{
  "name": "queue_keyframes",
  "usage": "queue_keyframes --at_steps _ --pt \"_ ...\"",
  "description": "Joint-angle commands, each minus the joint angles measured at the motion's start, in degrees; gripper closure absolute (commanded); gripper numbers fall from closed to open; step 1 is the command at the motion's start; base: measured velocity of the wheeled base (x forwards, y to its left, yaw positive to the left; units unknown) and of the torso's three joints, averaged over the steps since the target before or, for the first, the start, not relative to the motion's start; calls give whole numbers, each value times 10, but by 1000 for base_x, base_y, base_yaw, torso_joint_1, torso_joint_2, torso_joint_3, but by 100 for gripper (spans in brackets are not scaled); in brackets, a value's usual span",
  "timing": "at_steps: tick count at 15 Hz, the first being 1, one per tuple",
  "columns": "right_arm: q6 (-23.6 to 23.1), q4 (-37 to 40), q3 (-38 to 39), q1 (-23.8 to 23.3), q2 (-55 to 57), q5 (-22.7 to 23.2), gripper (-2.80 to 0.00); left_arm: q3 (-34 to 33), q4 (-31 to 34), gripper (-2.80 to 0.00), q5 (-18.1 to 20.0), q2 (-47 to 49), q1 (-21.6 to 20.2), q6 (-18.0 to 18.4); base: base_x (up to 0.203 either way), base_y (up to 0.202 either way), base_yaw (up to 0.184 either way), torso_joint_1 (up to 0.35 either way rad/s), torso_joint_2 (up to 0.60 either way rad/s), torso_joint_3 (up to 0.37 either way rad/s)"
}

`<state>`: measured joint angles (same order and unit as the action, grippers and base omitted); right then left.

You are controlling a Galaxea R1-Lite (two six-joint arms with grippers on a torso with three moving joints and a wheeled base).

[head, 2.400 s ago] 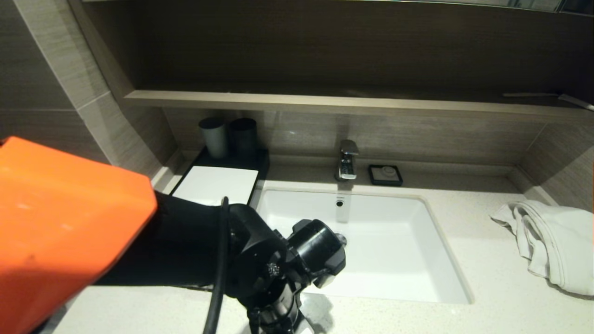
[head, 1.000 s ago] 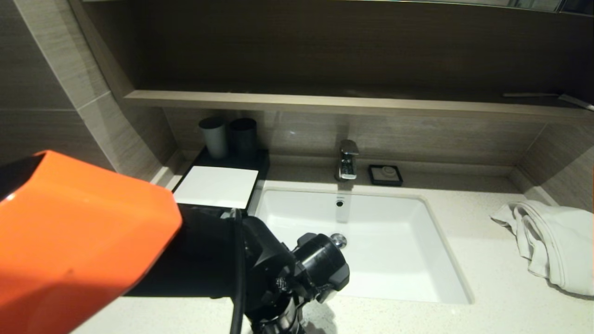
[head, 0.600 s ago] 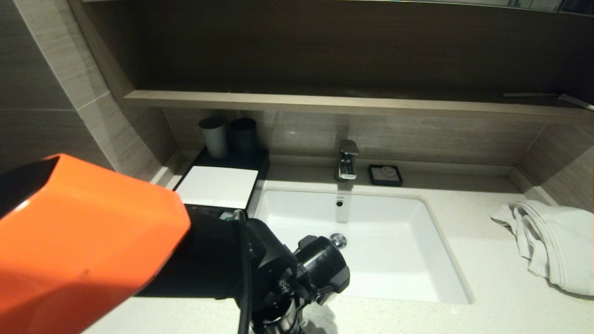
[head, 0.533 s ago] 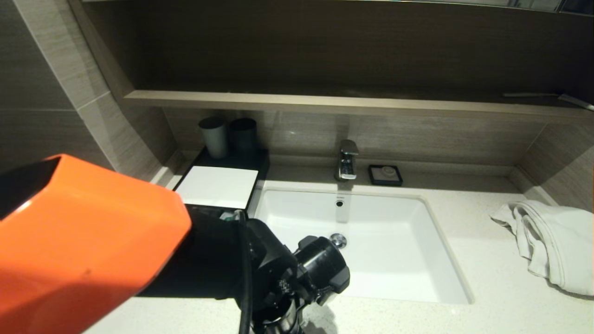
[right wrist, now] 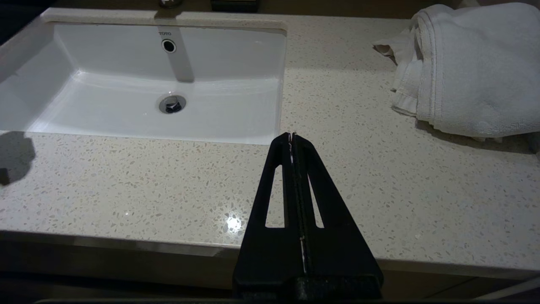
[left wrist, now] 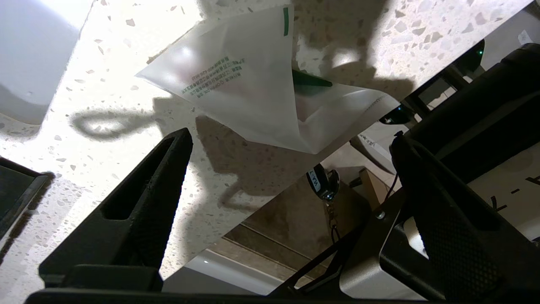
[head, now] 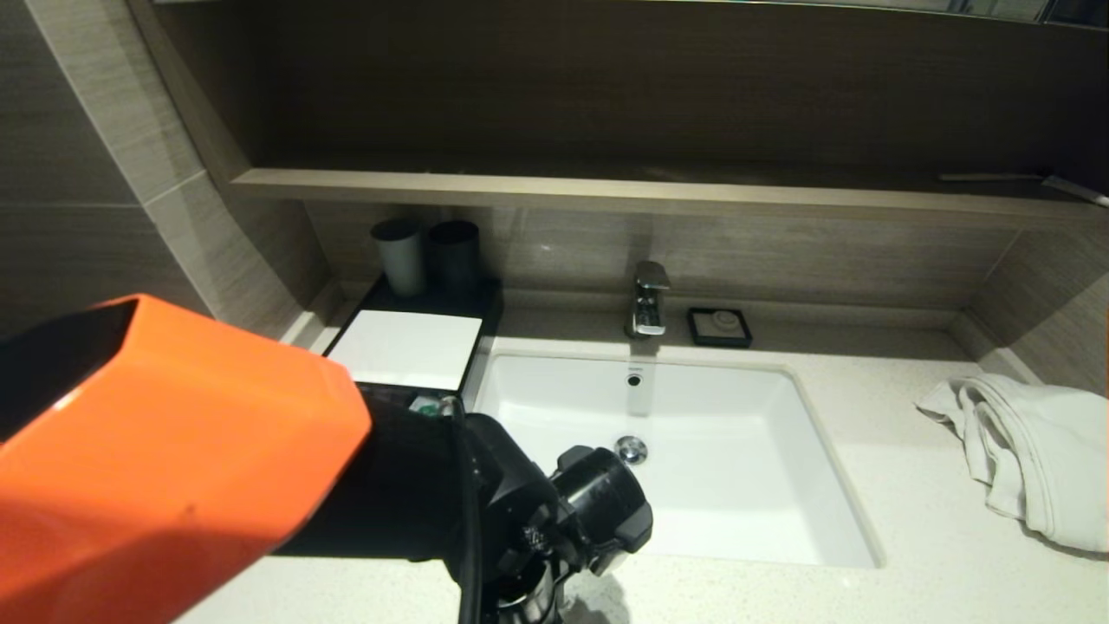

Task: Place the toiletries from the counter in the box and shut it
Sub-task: Pick up the bathroom toiletry

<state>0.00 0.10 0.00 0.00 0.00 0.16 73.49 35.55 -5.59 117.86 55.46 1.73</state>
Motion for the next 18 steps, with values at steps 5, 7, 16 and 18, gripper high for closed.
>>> queue_keyframes --at_steps 5,7,16,18 --pt "0 0 0 0 0 0 0 -4 0 -280 -1 7 3 0 0 0 0 0 0 0" --pt "0 0 0 0 0 0 0 -4 -2 -280 -1 7 3 0 0 0 0 0 0 0" --pt "0 0 0 0 0 0 0 -5 -5 0 -4 11 3 0 0 0 0 0 0 0" --pt "0 0 0 0 0 0 0 -5 -5 0 -4 11 3 0 0 0 0 0 0 0"
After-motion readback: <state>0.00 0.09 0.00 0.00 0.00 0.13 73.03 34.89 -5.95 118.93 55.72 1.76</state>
